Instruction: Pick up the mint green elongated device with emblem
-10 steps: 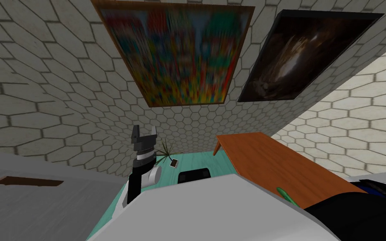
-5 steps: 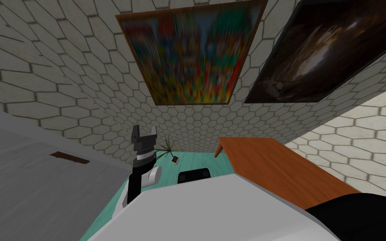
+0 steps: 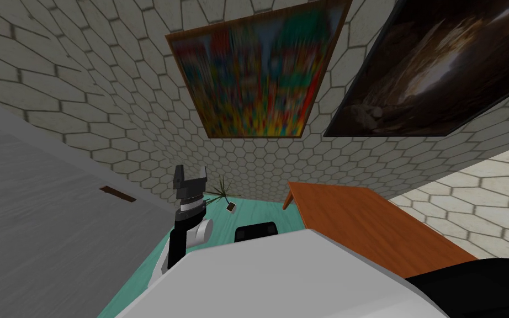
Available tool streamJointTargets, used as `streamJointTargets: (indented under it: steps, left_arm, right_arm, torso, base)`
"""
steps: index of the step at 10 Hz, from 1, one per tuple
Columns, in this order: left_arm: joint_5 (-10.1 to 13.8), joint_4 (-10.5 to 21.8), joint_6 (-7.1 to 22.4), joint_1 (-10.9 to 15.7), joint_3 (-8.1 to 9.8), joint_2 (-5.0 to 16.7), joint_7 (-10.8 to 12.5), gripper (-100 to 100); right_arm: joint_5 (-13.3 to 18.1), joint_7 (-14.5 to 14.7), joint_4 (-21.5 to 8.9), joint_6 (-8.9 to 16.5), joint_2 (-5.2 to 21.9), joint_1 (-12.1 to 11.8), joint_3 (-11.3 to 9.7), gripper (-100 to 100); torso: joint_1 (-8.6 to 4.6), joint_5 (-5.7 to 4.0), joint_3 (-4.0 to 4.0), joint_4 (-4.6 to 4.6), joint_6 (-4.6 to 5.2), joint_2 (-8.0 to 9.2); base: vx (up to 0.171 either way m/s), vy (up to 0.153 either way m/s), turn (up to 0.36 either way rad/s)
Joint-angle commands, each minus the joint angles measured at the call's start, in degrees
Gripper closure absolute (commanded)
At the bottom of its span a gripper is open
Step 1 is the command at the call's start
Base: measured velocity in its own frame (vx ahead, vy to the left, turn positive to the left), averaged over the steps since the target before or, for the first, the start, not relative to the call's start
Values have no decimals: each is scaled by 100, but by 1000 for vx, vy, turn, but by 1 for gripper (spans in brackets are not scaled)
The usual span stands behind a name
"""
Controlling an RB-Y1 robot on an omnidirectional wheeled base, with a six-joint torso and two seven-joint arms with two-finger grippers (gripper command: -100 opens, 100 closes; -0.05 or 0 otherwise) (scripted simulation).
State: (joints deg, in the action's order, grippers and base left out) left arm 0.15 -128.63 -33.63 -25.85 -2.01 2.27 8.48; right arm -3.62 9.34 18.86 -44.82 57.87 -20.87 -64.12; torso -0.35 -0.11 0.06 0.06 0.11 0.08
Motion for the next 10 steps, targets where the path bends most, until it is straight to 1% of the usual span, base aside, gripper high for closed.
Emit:
streamJointTargets:
  steps: [1,2,3,4,5,6,7,8,9,10]
  left_arm:
    - [0,0,0,0,0,0,0,0]
    - [0,0,0,-1,0,0,0,0]
    - [0,0,0,-1,0,0,0,0]
    - [0,0,0,-1,0,0,0,0]
    - [0,0,0,-1,0,-1,0,0]
    - [0,0,0,-1,0,0,0,0]
    - [0,0,0,-1,0,0,0,0]
    - [0,0,0,-1,0,0,0,0]
    - [0,0,0,-1,0,0,0,0]
    - [0,0,0,-1,0,0,0,0]
  right_arm:
    - [-62,41,286,155,134,-24,8,-100]
    - [-62,41,406,155,134,-24,8,-100]
    - [-57,45,284,106,102,-20,9,-100]
    - [-58,48,290,110,101,-20,9,0]
    - [-242,200,576,396,220,-80,45,-100]
    - [-242,200,771,466,220,-80,45,-100]
    - [-426,353,933,679,339,-140,81,-100]
    - [-426,353,965,769,339,-140,81,-100]
    - [-426,353,1096,821,339,-140,81,-100]
    - [-426,353,1252,821,339,-140,81,-100]
  torso:
    - [0,0,0,0,0,0]
    - [4,3,-1,-1,5,-2]
    - [15,4,-5,-2,6,-9]
    - [23,7,-7,-3,6,-12]
    - [27,8,-8,-4,6,-14]
    - [17,7,-6,-3,5,-9]
    - [14,4,-3,-2,5,-6]
    - [9,5,-1,-1,5,-2]
    - [9,4,-1,-1,6,-2]
    - [17,5,-4,-2,6,-7]
  base:
    - [-36,-59,89]
    - [-9,-28,0]
    - [-1,-7,-2]
    - [0,0,0]
    - [-20,-33,27]
    - [-32,-43,21]
    - [-40,-51,21]
    - [-34,-50,18]
    - [-16,-25,1]
    - [0,0,0]
